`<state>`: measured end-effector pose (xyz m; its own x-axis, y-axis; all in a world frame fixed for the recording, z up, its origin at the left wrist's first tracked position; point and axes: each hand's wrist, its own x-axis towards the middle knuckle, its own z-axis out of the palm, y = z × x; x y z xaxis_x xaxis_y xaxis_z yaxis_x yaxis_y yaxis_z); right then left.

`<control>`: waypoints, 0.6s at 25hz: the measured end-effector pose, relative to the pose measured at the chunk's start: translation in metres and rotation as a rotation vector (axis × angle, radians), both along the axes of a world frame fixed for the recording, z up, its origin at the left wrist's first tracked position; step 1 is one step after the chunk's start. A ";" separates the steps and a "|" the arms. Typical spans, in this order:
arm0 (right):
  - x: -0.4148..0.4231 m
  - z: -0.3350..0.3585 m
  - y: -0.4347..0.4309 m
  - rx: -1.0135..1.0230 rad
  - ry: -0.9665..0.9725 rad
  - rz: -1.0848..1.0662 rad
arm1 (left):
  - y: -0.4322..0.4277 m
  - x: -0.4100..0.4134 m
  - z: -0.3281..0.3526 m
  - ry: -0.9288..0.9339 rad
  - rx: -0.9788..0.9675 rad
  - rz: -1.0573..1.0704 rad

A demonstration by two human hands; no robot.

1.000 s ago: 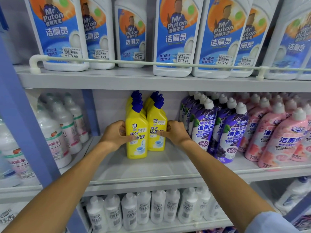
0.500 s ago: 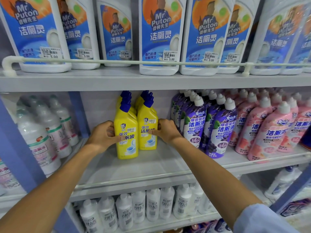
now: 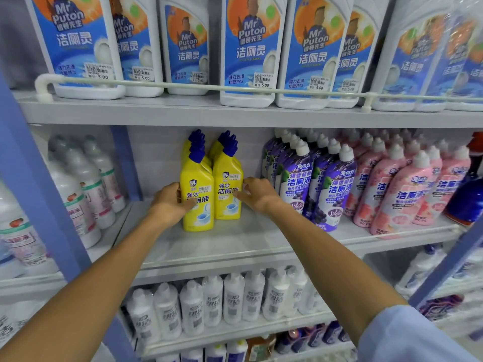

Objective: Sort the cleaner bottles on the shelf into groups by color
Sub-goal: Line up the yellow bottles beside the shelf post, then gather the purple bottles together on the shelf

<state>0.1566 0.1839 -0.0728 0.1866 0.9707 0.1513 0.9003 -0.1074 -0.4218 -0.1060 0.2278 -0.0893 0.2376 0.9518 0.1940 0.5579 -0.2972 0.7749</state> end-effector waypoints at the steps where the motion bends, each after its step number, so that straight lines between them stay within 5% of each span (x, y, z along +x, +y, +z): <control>1: 0.001 0.003 -0.007 -0.025 -0.047 0.026 | -0.007 0.000 0.005 0.090 0.011 0.009; 7: 0.001 0.011 -0.040 -0.081 -0.213 0.233 | -0.053 0.004 0.030 0.565 0.096 -0.022; 15: 0.050 0.004 -0.137 -0.121 -0.404 0.380 | -0.138 0.065 0.026 0.853 0.119 -0.152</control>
